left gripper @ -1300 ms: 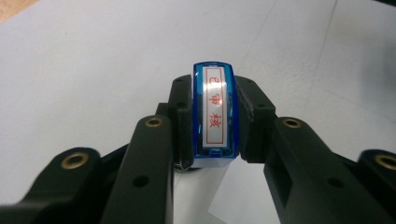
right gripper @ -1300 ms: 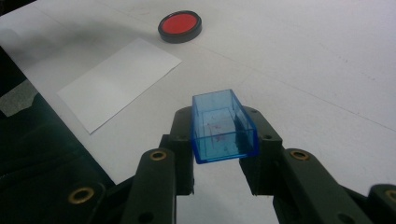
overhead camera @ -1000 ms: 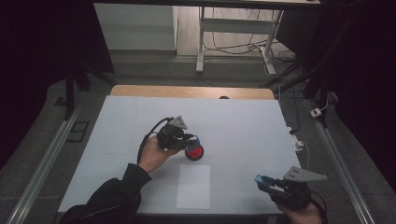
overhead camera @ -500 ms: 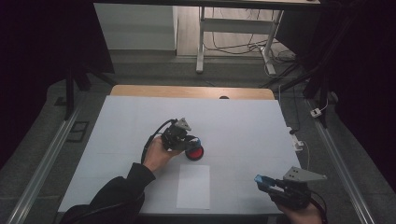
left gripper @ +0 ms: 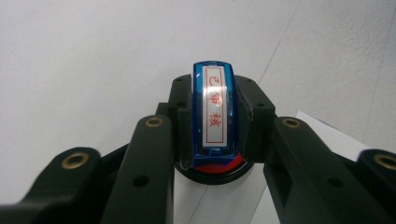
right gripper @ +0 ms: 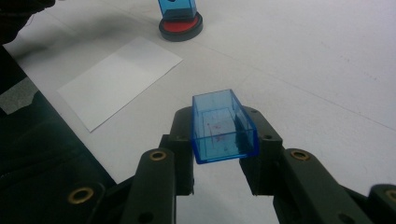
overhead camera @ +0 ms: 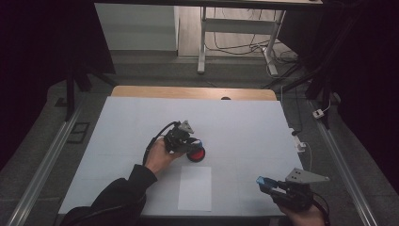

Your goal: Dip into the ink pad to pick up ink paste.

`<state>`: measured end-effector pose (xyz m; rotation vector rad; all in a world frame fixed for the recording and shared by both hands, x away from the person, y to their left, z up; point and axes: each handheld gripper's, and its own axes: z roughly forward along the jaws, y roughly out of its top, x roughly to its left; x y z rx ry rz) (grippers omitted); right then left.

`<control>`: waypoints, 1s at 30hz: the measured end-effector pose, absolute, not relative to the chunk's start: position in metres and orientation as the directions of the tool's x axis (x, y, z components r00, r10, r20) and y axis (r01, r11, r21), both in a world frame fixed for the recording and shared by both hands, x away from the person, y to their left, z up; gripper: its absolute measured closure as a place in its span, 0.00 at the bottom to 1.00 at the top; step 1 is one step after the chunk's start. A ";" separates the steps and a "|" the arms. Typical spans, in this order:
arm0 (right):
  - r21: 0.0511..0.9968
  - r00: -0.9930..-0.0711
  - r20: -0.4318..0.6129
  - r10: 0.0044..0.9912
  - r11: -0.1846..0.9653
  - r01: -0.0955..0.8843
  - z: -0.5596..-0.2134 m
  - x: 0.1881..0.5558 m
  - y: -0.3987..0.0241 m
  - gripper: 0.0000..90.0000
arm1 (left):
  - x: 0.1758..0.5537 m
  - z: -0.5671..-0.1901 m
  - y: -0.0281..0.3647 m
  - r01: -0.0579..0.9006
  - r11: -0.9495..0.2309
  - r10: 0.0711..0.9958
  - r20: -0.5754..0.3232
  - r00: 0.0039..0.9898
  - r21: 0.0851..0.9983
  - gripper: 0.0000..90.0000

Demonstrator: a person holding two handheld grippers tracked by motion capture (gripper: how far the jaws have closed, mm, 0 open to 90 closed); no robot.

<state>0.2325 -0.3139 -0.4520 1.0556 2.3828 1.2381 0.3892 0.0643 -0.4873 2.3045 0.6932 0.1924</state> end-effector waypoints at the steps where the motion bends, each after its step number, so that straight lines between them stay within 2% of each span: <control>1: 0.790 -0.704 0.099 0.703 0.375 0.486 -0.452 0.232 -0.314 0.76 | 0.389 -0.487 0.064 0.429 -0.601 0.534 -0.060 0.843 0.674 0.78; 15: 0.787 -0.705 0.102 0.702 0.376 0.489 -0.452 0.233 -0.313 0.76 | 0.386 -0.487 0.061 0.415 -0.621 0.535 -0.027 0.844 0.665 0.78; 25: 0.787 -0.703 0.104 0.703 0.374 0.491 -0.453 0.233 -0.313 0.76 | 0.376 -0.486 0.052 0.371 -0.663 0.535 0.064 0.842 0.650 0.78; 30: 0.786 -0.703 0.105 0.704 0.374 0.492 -0.453 0.233 -0.313 0.76 | 0.379 -0.487 0.054 0.390 -0.645 0.542 0.034 0.840 0.658 0.78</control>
